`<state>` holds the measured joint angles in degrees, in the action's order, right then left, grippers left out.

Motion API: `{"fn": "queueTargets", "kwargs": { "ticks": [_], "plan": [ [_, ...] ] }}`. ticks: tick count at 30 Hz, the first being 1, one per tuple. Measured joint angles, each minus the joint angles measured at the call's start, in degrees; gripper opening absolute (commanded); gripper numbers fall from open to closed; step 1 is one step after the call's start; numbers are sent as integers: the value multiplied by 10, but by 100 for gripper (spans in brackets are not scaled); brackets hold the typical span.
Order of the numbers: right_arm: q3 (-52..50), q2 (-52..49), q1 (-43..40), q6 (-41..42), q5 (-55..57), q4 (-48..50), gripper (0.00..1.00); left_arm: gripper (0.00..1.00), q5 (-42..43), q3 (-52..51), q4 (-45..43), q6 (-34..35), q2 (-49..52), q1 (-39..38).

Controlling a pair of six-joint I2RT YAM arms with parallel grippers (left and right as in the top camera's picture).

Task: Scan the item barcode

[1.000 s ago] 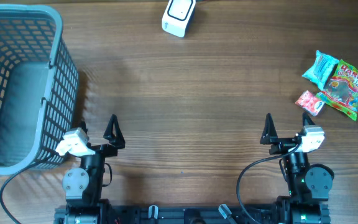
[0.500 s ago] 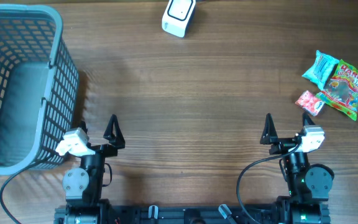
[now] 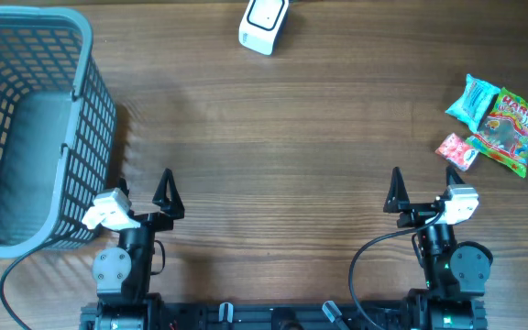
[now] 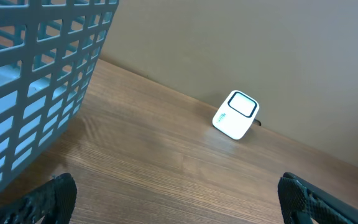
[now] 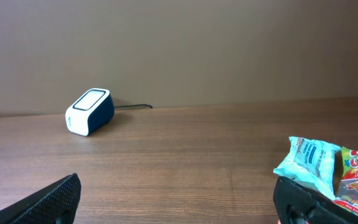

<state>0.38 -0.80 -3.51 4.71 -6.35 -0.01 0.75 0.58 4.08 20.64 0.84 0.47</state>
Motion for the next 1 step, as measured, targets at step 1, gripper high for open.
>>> {"fn": "queueTargets", "kwargs": {
  "ticks": [1],
  "plan": [
    [0, 0, 0, 0, 0, 0, 100, 100, 0, 0, 0, 0, 0, 0]
  ]
}}
